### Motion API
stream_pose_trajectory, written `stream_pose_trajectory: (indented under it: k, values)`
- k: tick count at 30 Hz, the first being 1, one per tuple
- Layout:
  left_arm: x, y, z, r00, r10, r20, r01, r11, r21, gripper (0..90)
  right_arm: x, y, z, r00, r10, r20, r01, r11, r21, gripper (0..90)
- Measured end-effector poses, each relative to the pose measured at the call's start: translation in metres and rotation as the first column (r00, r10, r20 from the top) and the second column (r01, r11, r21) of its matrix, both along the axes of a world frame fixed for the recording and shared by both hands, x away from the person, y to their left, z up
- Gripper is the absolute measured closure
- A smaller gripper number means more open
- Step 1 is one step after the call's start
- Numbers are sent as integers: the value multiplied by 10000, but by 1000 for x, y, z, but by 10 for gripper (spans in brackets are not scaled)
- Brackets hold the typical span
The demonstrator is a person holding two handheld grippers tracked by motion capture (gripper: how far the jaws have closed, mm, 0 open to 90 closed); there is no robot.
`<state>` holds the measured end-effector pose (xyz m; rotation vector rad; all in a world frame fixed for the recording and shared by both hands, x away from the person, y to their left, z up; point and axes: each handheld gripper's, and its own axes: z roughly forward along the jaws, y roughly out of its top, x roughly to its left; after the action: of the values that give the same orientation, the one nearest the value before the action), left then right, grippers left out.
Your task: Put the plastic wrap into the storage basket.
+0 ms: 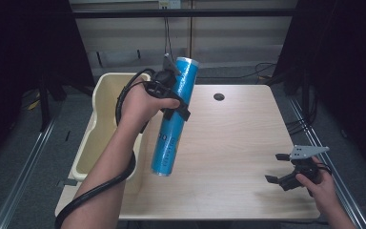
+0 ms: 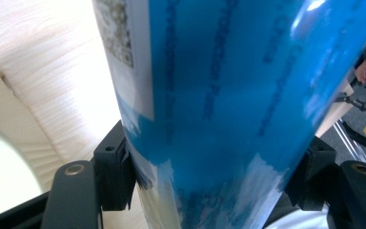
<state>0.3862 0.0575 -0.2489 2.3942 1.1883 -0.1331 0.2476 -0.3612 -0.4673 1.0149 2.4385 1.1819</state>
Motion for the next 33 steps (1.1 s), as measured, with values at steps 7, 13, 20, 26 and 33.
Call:
stream_pose_trajectory:
  k: [7,13,20,26,33]
  values:
    - [1,12,12,9993,316,-182,-315,9995,47,323,0,1,0,10000,11,-10,-11,10000,-30,21]
    - [1,21,21,9986,478,-218,-477,9988,57,323,0,1,0,10000,6,-7,-6,10000,-34,21]
    - [-1,29,28,9978,622,-227,-618,9979,189,323,0,2,0,10000,54,-24,-54,10000,16,21]
    - [-3,36,34,9965,796,-238,-790,9965,280,323,0,2,-1,10000,53,-26,-53,10000,-19,21]
    - [-7,46,38,9926,1174,-320,-1170,9930,127,323,0,2,0,10000,49,-4,-49,10000,23,21]
